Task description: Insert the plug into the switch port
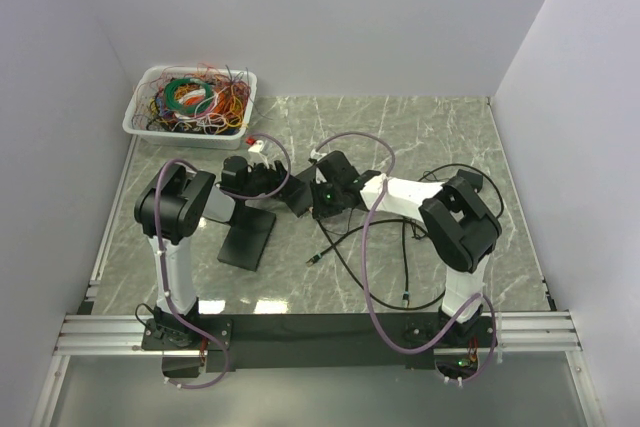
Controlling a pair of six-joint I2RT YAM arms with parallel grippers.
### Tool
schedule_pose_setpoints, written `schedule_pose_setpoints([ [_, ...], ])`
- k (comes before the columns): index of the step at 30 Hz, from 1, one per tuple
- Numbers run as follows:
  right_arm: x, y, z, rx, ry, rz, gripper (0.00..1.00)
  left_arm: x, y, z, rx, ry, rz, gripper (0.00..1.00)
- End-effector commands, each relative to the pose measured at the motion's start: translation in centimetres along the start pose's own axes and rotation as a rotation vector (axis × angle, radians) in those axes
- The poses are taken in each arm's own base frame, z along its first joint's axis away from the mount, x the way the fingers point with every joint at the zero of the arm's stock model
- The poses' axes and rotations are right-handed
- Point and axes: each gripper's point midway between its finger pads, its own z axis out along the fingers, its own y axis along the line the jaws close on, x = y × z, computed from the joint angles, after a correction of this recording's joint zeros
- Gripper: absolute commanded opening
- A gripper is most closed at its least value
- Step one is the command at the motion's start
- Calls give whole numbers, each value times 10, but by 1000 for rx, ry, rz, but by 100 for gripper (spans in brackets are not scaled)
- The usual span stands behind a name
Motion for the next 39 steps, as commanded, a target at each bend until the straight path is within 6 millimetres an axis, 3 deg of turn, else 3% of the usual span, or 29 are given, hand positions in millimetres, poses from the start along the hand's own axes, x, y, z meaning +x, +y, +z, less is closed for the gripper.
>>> schedule_pose_setpoints([
  [1, -74, 28, -20, -131, -234, 18, 0, 38, -18, 2, 84, 120, -26, 66],
  [13, -90, 19, -11, -115, -248, 35, 0, 51, -27, 2, 165, 147, -18, 65],
  [25, -96, 10, 15, -127, -266, 122, 0, 63, -35, 1, 248, 182, -31, 64],
  [39, -139, 6, -29, -127, -393, 149, 0, 68, -41, 0, 272, 201, -3, 63],
])
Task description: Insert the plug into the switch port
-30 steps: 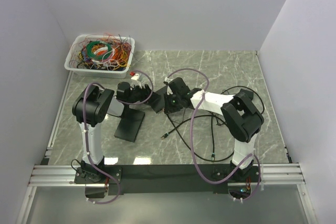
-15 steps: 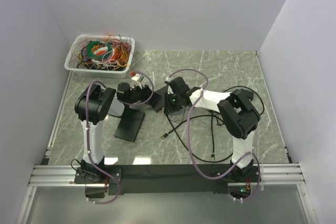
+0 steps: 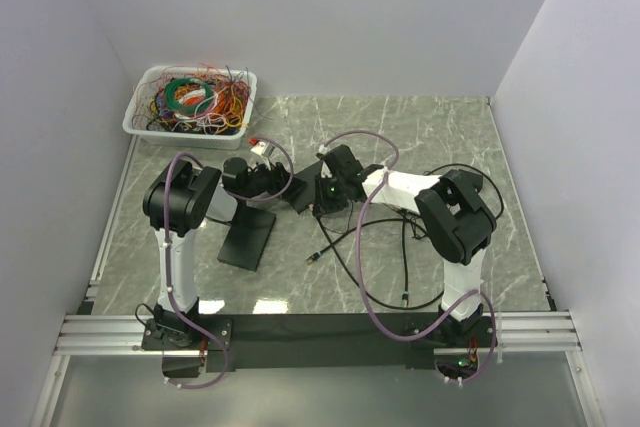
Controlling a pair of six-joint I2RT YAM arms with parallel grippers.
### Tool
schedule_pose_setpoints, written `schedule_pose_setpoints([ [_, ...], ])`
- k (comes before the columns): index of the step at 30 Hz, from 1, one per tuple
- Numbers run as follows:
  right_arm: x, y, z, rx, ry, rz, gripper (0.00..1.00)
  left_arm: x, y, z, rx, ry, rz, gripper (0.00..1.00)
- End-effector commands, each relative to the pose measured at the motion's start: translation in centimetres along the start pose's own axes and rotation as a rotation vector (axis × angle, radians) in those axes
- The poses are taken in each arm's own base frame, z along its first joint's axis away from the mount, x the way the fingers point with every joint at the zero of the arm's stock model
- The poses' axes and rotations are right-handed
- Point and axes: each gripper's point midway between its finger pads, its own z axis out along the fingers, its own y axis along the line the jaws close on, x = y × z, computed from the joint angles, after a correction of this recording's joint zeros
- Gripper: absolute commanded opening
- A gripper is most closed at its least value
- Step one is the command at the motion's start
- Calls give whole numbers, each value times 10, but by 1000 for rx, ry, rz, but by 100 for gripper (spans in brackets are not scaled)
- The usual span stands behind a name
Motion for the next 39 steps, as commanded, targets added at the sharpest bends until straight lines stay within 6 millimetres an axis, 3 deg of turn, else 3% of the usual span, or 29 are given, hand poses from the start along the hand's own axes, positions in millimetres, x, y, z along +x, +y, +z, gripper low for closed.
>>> schedule_pose_setpoints([
  [1, -129, 37, -42, -100, -424, -20, 0, 64, -49, -8, 191, 222, -127, 62],
  [15, -156, 44, -46, -160, -471, 23, 0, 76, -53, -2, 201, 270, -111, 60],
  [27, -159, 35, -30, -170, -450, 55, 0, 87, -51, 4, 179, 316, -103, 59],
  [31, -160, 34, -49, -147, -486, 22, 0, 87, -48, 6, 164, 316, -107, 59],
  [33, -157, 24, -57, -87, -504, 1, 0, 86, -49, 6, 164, 312, -109, 59],
  [35, -147, 14, -72, -33, -517, -8, 5, 86, -49, 6, 163, 311, -111, 59],
  [36, -136, 1, -72, 18, -514, -16, 15, 85, -48, 6, 162, 309, -110, 59],
  [38, -130, -2, -93, 46, -544, -27, 30, 85, -48, 6, 163, 311, -112, 59],
  [39, -115, -13, -93, 82, -531, -30, 41, 85, -49, 6, 163, 310, -112, 59],
])
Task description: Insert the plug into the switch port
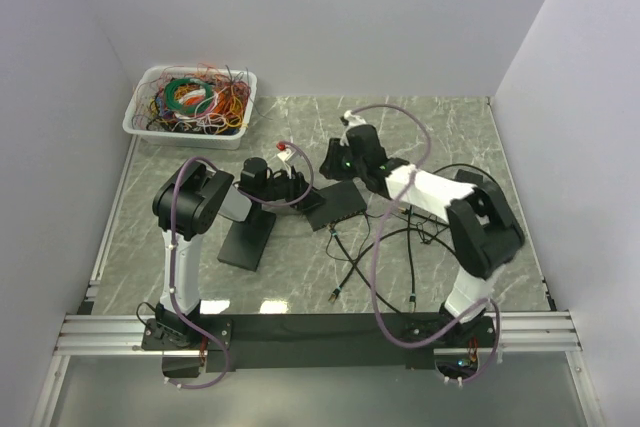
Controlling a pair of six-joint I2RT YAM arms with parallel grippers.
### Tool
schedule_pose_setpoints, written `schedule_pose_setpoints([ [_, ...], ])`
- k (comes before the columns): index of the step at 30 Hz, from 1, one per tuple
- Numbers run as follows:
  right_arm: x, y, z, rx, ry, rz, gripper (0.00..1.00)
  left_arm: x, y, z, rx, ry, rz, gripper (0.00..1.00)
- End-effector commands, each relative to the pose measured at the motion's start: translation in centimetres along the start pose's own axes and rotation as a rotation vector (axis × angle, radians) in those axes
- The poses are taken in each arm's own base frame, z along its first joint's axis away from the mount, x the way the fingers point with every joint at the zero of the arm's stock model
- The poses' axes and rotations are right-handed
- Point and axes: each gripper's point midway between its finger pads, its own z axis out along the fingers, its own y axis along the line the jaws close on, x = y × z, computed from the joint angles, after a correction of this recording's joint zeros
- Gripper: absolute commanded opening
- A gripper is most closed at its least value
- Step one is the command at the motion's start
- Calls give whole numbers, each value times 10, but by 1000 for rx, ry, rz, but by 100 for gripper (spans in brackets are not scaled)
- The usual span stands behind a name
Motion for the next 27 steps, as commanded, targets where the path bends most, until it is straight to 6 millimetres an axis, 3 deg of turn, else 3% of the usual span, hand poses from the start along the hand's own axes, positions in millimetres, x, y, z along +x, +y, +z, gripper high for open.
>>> schedule_pose_setpoints([
  [1, -28, -3, -47, 58, -142, -76, 44, 51, 10, -7, -36, 132, -144, 59],
  [7, 6, -1, -79, 115, -135, -172, 48, 50, 9, -6, -30, 132, -146, 59],
  [11, 42, 0, -77, 136, -71, -229, 38, 50, 9, -5, -27, 132, -147, 59],
  [16, 82, -4, -69, 185, -2, -294, 35, 51, 9, -4, -19, 138, -149, 59],
  [27, 124, -7, -67, 186, 74, -304, 33, 52, 9, -3, -7, 145, -148, 58],
])
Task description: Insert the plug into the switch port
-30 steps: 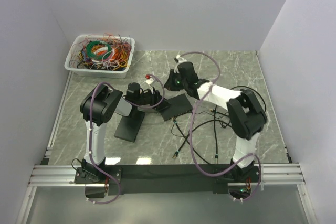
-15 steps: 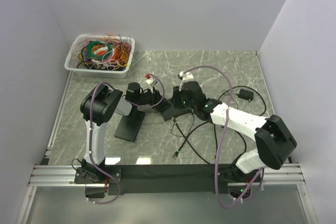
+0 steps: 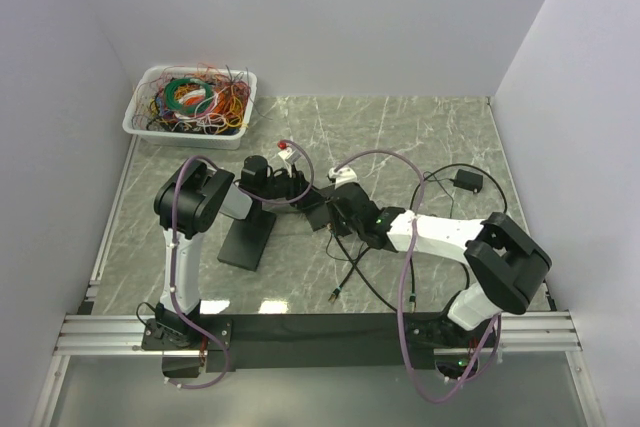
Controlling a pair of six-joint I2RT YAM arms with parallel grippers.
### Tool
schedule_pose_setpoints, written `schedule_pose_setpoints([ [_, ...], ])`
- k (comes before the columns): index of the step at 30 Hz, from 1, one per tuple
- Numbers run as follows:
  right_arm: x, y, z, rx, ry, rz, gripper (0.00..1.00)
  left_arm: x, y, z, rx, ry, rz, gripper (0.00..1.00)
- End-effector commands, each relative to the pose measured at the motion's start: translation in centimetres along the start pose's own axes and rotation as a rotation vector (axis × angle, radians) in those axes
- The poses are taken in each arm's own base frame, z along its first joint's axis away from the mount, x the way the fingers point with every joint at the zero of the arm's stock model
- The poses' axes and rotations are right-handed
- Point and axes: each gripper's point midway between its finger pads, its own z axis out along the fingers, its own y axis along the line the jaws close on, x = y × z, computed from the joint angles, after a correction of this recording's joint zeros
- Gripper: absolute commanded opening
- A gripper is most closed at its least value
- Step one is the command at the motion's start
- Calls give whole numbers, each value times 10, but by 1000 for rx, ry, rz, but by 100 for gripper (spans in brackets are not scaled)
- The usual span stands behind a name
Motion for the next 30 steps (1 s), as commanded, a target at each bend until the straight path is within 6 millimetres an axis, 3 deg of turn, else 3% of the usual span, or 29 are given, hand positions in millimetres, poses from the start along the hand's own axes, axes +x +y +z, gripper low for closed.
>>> schedule_pose_setpoints([
  [1, 2, 3, -1, 14, -21, 1, 34, 52, 8, -4, -31, 133, -142, 58],
  [16, 27, 12, -2, -9, 26, -2, 42, 53, 8, -4, -29, 136, -145, 57],
  [30, 43, 11, 9, 5, 70, 1, 35, 54, 8, -4, -24, 141, -145, 56],
])
